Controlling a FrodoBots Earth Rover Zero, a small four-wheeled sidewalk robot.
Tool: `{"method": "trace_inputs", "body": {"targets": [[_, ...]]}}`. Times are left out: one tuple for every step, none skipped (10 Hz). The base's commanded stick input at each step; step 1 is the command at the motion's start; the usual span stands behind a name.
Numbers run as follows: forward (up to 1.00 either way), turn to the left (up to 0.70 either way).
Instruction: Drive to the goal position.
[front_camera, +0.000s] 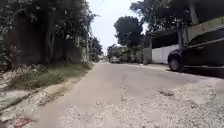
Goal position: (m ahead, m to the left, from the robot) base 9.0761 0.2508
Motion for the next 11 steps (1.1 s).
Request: {"method": "trace_inputs", "body": {"targets": [[1.0, 0.02], [1.0, 0.02], [1.0, 0.02], [1.0, 0.02], [1.0, 0.02], [1.0, 0.02], [1.0, 0.02], [1.0, 0.02], [1.0, 0.02], [1.0, 0.02], [1.0, 0.02]]}}
